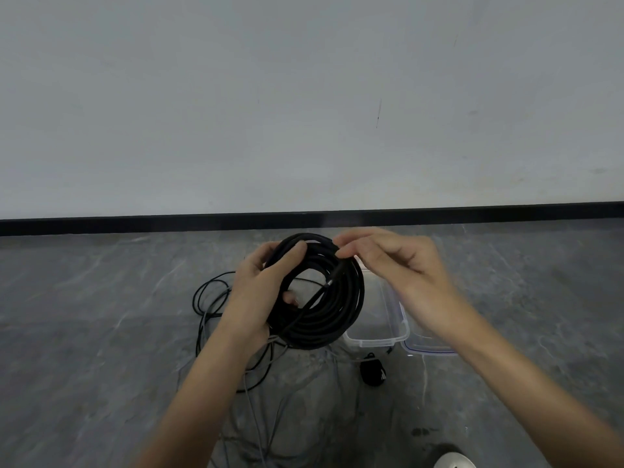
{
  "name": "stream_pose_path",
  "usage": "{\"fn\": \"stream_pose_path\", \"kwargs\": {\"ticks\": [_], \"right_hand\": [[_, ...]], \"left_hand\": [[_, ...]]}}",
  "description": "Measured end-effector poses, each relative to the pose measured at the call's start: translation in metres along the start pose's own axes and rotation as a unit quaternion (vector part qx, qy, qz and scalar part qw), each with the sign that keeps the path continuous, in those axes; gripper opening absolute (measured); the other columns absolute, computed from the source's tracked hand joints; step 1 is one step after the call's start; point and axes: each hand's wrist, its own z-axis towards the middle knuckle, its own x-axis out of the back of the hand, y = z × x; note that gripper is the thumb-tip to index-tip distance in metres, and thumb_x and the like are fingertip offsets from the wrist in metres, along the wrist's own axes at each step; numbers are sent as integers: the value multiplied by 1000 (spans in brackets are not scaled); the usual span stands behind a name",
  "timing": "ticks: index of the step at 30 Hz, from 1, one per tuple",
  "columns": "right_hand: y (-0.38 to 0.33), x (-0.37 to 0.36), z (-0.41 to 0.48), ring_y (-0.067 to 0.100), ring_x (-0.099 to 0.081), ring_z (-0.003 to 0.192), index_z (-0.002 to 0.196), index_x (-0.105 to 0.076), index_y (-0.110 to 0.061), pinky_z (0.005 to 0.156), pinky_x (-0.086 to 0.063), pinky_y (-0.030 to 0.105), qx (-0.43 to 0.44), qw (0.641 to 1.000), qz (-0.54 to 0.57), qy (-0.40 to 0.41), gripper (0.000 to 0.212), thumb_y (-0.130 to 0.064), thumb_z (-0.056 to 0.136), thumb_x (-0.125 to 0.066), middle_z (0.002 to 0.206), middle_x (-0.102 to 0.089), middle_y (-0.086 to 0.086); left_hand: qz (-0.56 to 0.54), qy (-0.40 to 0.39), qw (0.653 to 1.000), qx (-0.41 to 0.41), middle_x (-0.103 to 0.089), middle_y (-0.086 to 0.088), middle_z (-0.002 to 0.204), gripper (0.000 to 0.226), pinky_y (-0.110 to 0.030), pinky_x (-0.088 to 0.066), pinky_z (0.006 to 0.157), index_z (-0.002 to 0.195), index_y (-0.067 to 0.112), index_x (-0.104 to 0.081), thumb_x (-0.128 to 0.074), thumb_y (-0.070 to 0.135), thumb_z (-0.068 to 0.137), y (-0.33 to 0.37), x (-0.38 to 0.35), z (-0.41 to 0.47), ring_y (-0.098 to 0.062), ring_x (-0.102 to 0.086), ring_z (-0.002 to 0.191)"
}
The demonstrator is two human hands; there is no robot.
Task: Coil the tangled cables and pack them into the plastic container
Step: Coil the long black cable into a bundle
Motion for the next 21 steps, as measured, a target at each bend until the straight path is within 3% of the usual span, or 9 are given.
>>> {"fn": "stream_pose_path", "kwargs": {"ticks": [4,6,8,11,15,18,21], "right_hand": [[-2,5,0,24,-64,103,100,-74,-13,90,-51,34,-24,996,-55,-73,26,3,92,-56,113,-67,-2],[-3,2,-1,16,-64,101,101,-75,-15,91,-49,31,-20,991,-111,-78,27,4,89,-60,106,-68,-4],[-2,-1,-1,11,-63,95,98,-76,-18,88,-49,29,1,982,-177,-60,22,-2,85,-67,96,-69,-5],[-1,-7,0,18,-56,79,90,-79,-16,75,-44,27,54,965,-257,-11,16,-7,77,-77,78,-67,-2],[-1,-10,-1,17,-51,71,86,-78,-12,66,-42,26,84,936,-341,12,14,-8,73,-82,74,-70,0],[0,-11,-3,18,-54,71,83,-78,-11,66,-43,24,84,933,-345,57,12,-7,73,-81,74,-71,0],[-1,-15,-5,16,-54,69,80,-77,-11,65,-40,16,97,935,-326,104,11,-6,72,-82,71,-68,-3]], "left_hand": [[-4,-5,1000,8,-71,1,88,4,-22,-40,39,82,27,-73,-74,31,82,-1,1,0,-10,-41,38],[-1,-5,1000,9,-71,-1,88,7,-22,-40,39,87,23,-72,-74,29,83,-2,0,1,-10,-41,38],[10,-9,1000,1,-70,-1,84,5,-23,-41,40,84,24,-72,-74,29,83,-3,-2,1,-10,-41,39],[41,-37,998,-27,-66,0,76,6,-24,-42,42,83,25,-72,-73,31,84,-5,-4,0,-11,-43,40],[58,-42,996,-48,-66,1,73,7,-25,-43,43,82,26,-71,-73,32,83,-8,-6,2,-13,-45,40],[39,-48,997,-43,-67,1,74,2,-26,-44,45,84,28,-72,-73,30,84,-10,-8,4,-13,-47,41],[40,-48,997,-55,-67,0,76,22,-28,-44,46,94,27,-67,-71,34,74,-8,-7,4,-14,-48,42]]}}
